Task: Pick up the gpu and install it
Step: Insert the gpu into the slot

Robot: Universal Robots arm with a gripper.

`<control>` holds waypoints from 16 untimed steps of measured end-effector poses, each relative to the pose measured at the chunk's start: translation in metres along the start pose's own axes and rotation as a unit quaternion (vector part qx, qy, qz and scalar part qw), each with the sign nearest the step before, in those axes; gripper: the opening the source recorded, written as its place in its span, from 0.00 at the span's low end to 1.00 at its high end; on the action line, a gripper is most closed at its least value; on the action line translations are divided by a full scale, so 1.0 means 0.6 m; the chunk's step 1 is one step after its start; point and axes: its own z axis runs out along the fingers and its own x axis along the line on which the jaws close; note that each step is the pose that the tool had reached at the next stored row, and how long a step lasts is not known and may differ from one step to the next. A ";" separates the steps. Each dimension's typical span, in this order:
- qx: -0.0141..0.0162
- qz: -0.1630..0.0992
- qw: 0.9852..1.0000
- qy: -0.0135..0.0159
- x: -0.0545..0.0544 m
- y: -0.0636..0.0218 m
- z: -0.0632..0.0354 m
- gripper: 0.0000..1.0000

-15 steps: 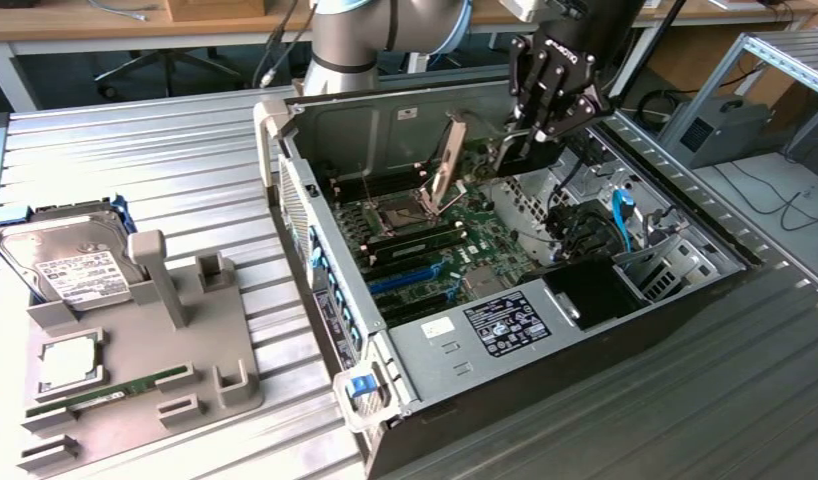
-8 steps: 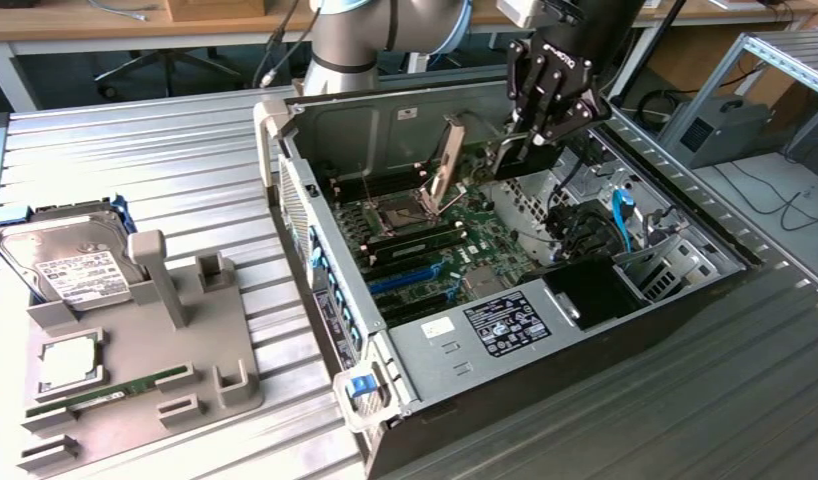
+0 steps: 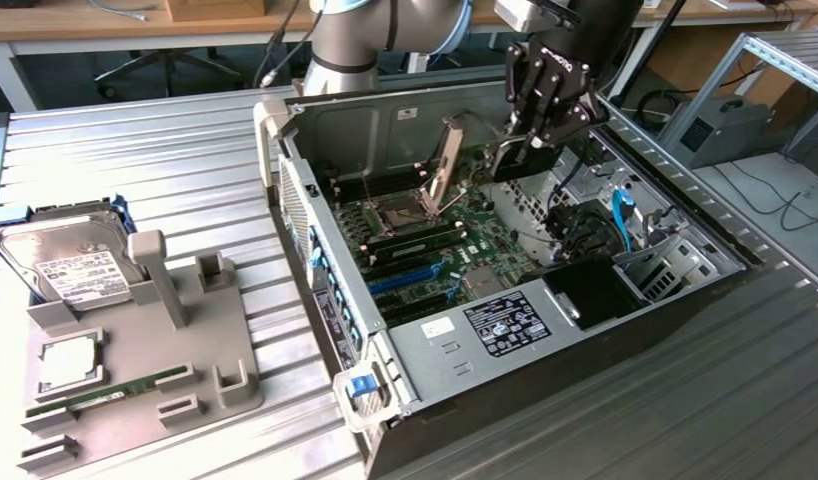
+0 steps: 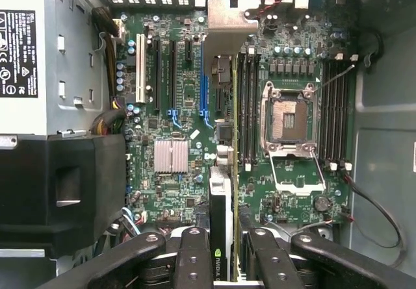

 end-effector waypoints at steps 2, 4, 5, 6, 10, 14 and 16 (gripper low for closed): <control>0.000 0.000 1.000 0.000 0.000 0.000 0.004 0.27; 0.000 0.000 1.000 0.000 0.000 0.001 0.010 0.27; 0.000 0.000 1.000 0.000 0.000 0.001 0.010 0.27; 0.000 0.000 1.000 0.000 0.000 0.001 0.011 0.27; 0.000 0.000 1.000 0.000 0.000 0.001 0.014 0.27; 0.000 0.000 1.000 0.000 0.000 0.001 0.020 0.27; 0.000 0.000 1.000 0.000 0.001 0.001 0.024 0.27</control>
